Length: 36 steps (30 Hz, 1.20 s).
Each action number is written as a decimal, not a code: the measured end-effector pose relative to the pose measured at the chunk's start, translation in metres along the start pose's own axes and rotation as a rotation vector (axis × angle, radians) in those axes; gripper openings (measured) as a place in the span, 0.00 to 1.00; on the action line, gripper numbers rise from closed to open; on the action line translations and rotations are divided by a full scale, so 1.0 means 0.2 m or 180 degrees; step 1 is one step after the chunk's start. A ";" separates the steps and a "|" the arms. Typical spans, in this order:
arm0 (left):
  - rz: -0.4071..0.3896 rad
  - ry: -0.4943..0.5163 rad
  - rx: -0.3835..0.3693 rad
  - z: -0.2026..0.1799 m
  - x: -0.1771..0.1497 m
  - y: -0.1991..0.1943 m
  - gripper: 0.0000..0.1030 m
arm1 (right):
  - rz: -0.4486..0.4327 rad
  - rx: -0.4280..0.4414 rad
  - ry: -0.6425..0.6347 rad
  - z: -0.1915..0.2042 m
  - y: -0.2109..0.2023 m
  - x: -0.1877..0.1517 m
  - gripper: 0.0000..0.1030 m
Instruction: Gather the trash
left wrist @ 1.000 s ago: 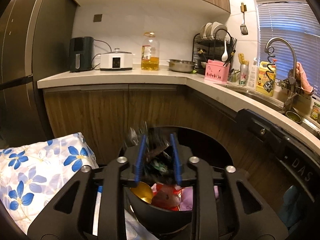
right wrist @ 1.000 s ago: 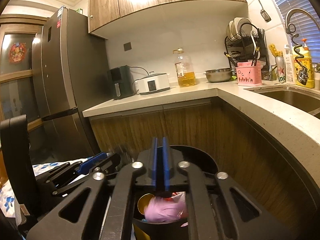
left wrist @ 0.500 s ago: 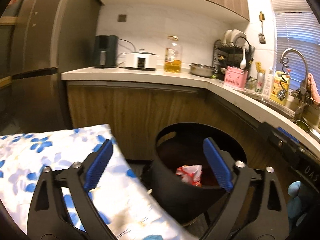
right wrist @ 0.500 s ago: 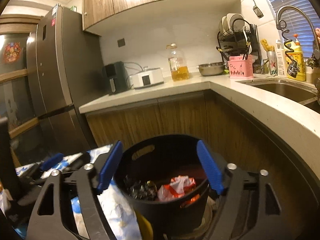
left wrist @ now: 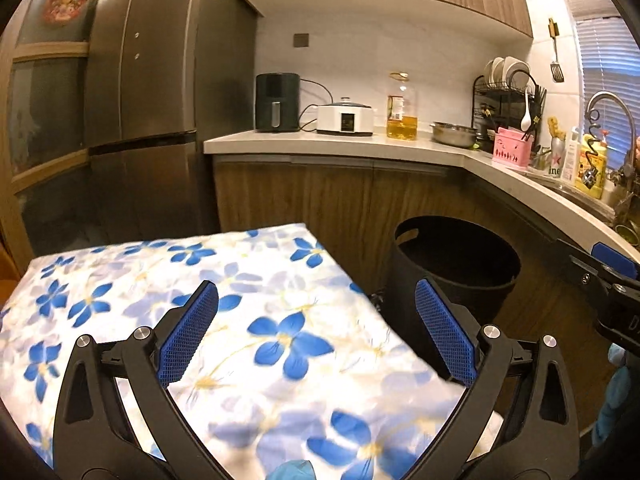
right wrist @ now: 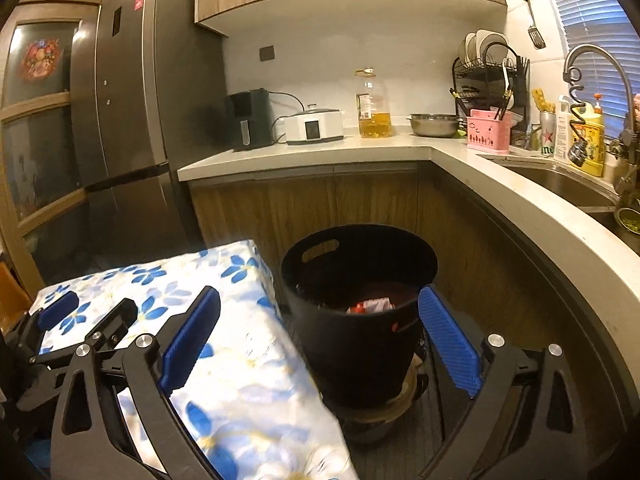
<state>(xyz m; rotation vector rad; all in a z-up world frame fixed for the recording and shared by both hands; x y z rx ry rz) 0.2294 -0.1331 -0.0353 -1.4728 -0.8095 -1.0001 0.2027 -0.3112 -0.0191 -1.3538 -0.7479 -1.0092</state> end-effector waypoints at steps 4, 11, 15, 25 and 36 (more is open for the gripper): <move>0.0026 -0.0030 0.0025 0.05 -0.03 -0.11 0.94 | 0.0012 -0.0057 -0.0027 0.06 -0.11 -0.02 0.93; -0.0013 -0.0044 0.0015 0.11 -0.08 -0.30 0.94 | -0.0095 -0.0106 -0.0058 0.15 -0.32 -0.07 0.94; -0.0023 -0.0082 0.0013 0.15 -0.13 -0.41 0.94 | -0.0131 -0.0145 -0.0079 0.19 -0.42 -0.10 0.94; -0.0082 -0.0144 -0.0016 0.22 -0.21 -0.61 0.94 | -0.0124 -0.0204 -0.0140 0.27 -0.59 -0.20 0.94; -0.0148 -0.0188 -0.0033 0.27 -0.23 -0.76 0.94 | -0.0221 -0.0189 -0.0262 0.37 -0.73 -0.23 0.95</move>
Point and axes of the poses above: each gripper's, at about its wrist camera, not at the fingertips, and y roughly the way its jaws point, z to its left, x to its top, the point moved 4 cm from there along y, roughly the way its jaws point, and after that the axes turned 1 degree about y, right-handed, at the moved point
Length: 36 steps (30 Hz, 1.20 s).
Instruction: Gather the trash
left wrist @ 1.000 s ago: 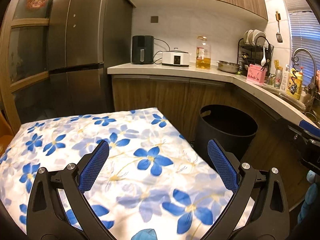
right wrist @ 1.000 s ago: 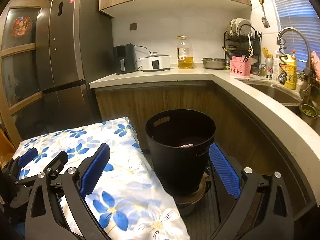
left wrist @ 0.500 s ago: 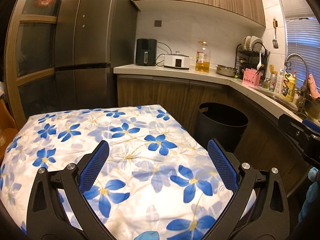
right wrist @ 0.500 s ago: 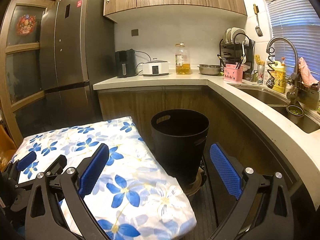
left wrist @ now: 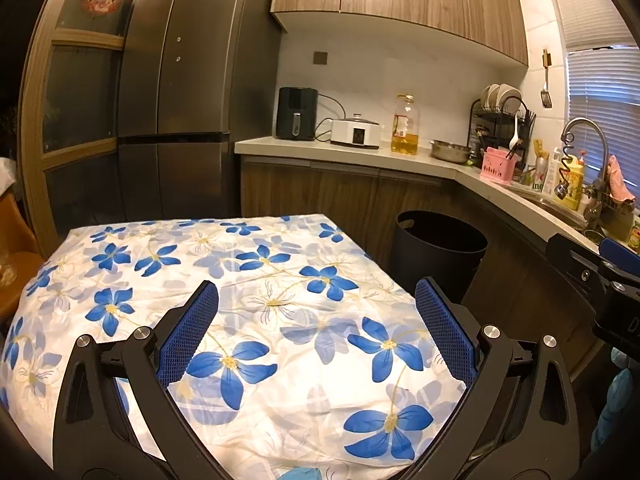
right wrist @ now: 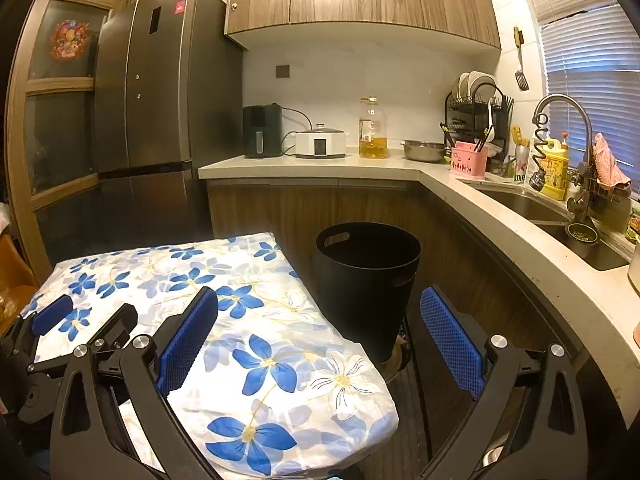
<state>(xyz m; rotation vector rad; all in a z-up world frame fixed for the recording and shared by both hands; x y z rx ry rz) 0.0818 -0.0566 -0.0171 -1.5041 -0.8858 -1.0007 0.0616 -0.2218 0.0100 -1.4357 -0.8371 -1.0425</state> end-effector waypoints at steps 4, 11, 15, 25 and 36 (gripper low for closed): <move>-0.0028 -0.0036 -0.0014 0.01 0.00 -0.03 0.94 | -0.0033 0.0006 -0.0020 0.02 -0.03 0.01 0.95; -0.0064 -0.0048 -0.0029 0.01 0.01 -0.06 0.94 | -0.0057 0.0008 -0.0030 0.04 -0.05 0.01 0.95; -0.0071 -0.0044 -0.0043 0.01 0.01 -0.07 0.94 | -0.0072 -0.0005 -0.0017 0.03 -0.06 0.01 0.95; -0.0072 -0.0037 -0.0056 0.00 0.00 -0.07 0.94 | -0.0071 -0.0016 -0.0013 0.03 -0.06 0.01 0.95; -0.0071 -0.0033 -0.0049 0.00 0.00 -0.07 0.94 | -0.0068 -0.0022 -0.0004 0.03 -0.06 0.02 0.95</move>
Point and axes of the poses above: each gripper's, at about its wrist camera, not at the fingertips, and y roughly the way its jaws point, z to its left, x to its top, the point moved 4 cm from there along y, roughly the way its jaws point, and after that the axes turned 1 degree about y, right-handed, at the moved point
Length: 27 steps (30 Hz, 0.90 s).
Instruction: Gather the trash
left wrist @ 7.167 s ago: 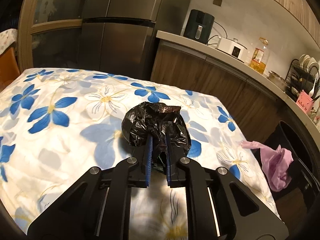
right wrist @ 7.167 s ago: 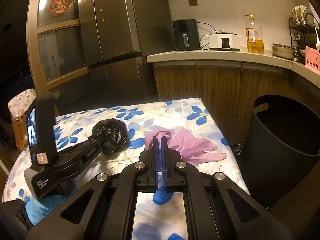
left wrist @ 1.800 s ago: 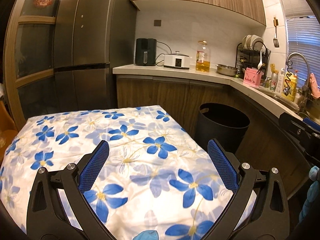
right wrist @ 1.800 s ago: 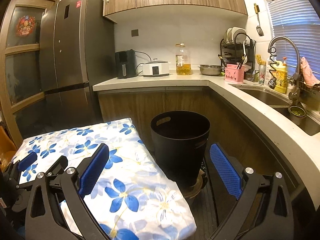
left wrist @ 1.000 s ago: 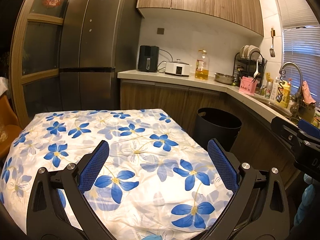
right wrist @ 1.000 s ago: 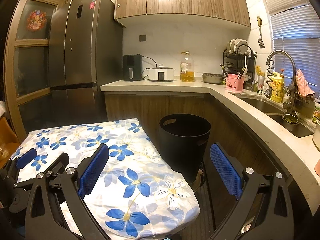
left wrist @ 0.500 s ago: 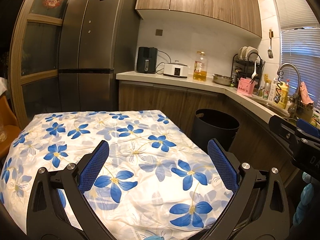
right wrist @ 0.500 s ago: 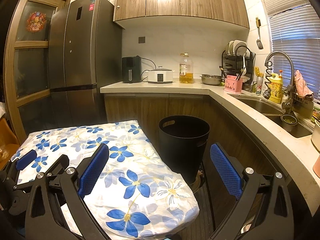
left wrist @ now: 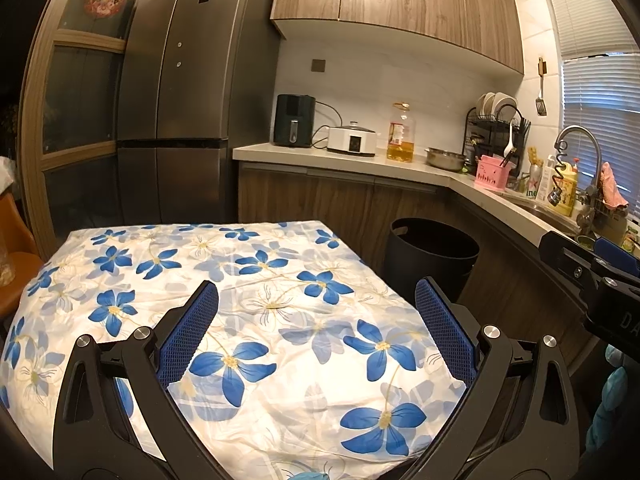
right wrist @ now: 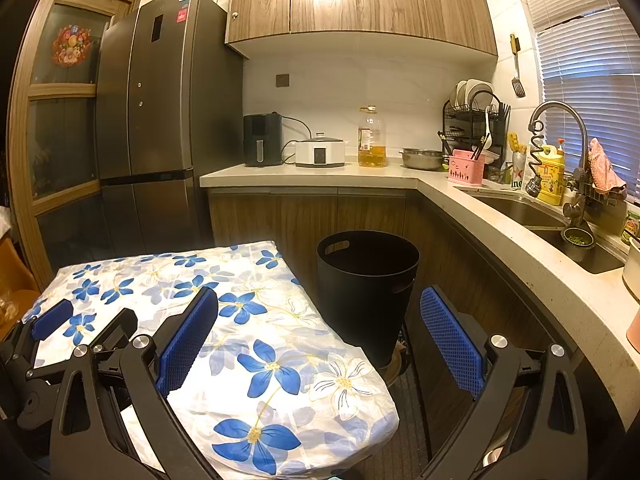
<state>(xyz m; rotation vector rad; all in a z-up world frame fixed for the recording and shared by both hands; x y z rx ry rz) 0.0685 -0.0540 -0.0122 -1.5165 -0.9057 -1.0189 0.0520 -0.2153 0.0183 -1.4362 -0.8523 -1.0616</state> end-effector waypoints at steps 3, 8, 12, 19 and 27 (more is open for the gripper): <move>-0.0002 0.0000 0.0001 0.00 0.00 0.00 0.94 | -0.0004 0.0005 -0.0002 0.00 0.00 0.00 0.95; 0.0001 -0.0001 0.0000 0.00 0.00 0.00 0.94 | -0.0004 0.0011 -0.0001 0.00 0.00 0.00 0.95; -0.0001 -0.0002 0.0000 0.00 0.00 0.00 0.94 | -0.0005 0.0015 0.0003 0.00 0.00 0.00 0.95; 0.0001 0.0001 0.0000 0.00 0.00 0.00 0.94 | 0.0003 0.0015 0.0005 0.00 0.00 0.00 0.95; -0.0001 0.0001 0.0001 0.00 0.00 0.00 0.94 | 0.0004 0.0016 0.0010 0.01 0.00 0.01 0.95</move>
Point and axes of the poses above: each gripper's, at about its wrist camera, not at the fingertips, and y roughly the way its jaws point, z to its left, x to its top, the point moved 4 cm from there along y, roughly the way its jaws point, and after that the axes turned 1 degree about y, right-handed, at the moved point
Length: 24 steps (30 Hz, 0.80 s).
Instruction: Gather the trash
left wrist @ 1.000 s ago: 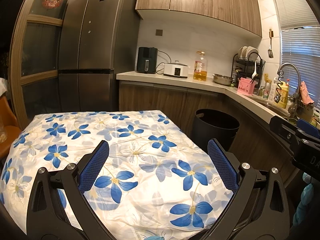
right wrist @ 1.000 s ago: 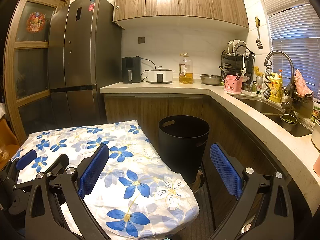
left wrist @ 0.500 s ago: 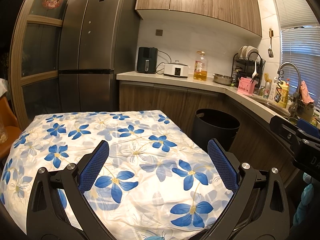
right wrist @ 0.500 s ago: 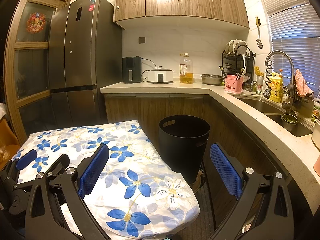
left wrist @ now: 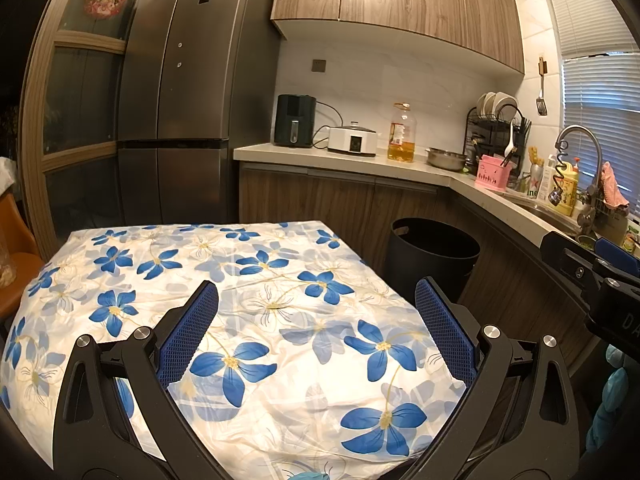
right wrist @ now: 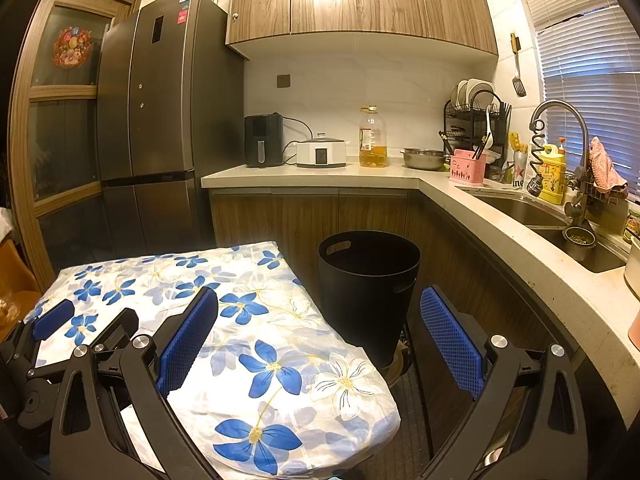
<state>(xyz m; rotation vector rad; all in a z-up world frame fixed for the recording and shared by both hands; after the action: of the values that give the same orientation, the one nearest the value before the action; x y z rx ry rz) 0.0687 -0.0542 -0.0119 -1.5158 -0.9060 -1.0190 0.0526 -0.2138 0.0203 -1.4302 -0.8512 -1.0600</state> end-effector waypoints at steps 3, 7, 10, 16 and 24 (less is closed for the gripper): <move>0.0001 -0.0001 0.0003 0.00 0.00 0.00 0.94 | -0.0002 0.0003 -0.0002 0.00 0.00 0.00 0.95; -0.0002 -0.0001 0.0004 0.01 0.00 0.00 0.94 | -0.0003 0.0002 0.0002 0.00 0.00 0.00 0.95; 0.0002 -0.0001 0.0006 0.01 0.00 0.00 0.94 | -0.0003 0.0000 0.0002 0.00 0.00 0.00 0.95; -0.0001 -0.0002 0.0007 0.01 0.00 0.00 0.94 | -0.0007 0.0001 0.0004 0.00 0.00 0.00 0.95; -0.0002 0.0000 0.0011 0.01 0.00 0.00 0.94 | -0.0006 0.0011 0.0008 0.00 0.00 -0.01 0.95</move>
<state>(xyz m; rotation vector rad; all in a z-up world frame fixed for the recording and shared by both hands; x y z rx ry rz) 0.0691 -0.0525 -0.0115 -1.5125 -0.9078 -1.0175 0.0527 -0.2132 0.0192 -1.4252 -0.8523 -1.0611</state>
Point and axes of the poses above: each gripper's, at about its wrist camera, not at the fingertips, and y roughly the way its jaws point, z to its left, x to its top, the point moved 4 cm from there along y, roughly the way its jaws point, and after that the axes turned 1 degree about y, right-handed, at the moved point
